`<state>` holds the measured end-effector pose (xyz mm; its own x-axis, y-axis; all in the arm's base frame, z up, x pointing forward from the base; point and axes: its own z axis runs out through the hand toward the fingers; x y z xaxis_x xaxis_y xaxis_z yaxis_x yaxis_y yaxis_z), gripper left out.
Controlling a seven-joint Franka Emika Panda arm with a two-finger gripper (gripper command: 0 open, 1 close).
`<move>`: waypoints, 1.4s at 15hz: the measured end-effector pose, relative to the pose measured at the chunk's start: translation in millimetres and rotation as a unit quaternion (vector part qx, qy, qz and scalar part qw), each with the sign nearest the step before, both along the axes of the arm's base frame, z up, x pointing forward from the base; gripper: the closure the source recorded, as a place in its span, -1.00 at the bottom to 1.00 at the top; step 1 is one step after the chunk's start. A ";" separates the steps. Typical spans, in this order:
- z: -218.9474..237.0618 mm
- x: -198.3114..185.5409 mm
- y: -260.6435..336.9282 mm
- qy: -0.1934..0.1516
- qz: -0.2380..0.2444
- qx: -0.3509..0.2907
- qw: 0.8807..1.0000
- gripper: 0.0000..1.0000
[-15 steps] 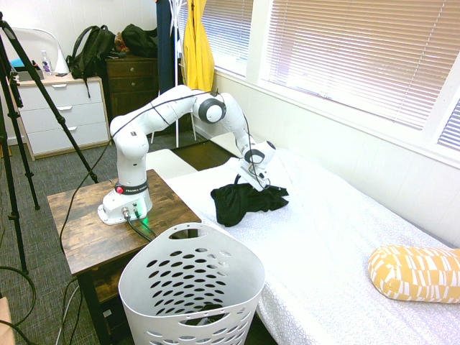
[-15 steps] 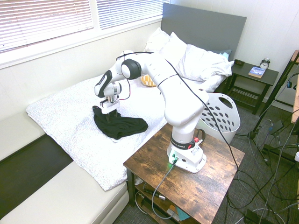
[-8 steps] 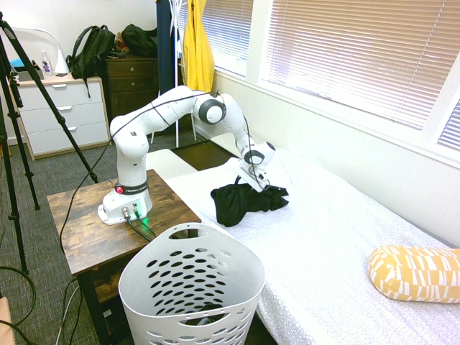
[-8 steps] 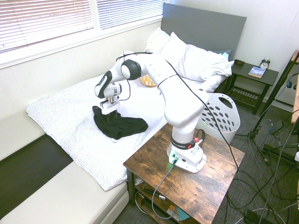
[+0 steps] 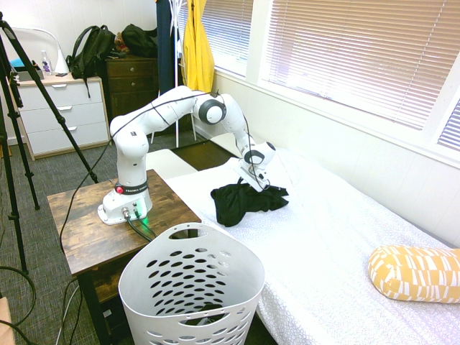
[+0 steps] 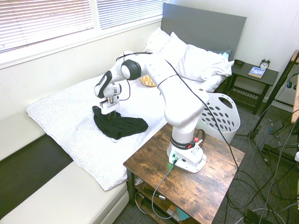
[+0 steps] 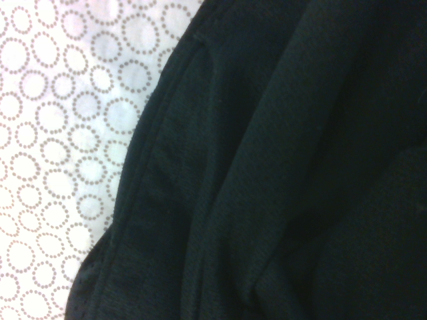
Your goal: Put my clothes in the laundry bag
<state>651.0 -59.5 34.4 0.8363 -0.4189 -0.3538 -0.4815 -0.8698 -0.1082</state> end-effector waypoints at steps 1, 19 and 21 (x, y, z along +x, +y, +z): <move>-0.3 -0.1 0.0 0.000 0.000 0.000 1.000 1.00; 100.7 35.3 12.1 -0.057 -0.015 -0.009 0.998 1.00; 143.1 40.2 18.2 -0.073 -0.015 -0.010 0.997 1.00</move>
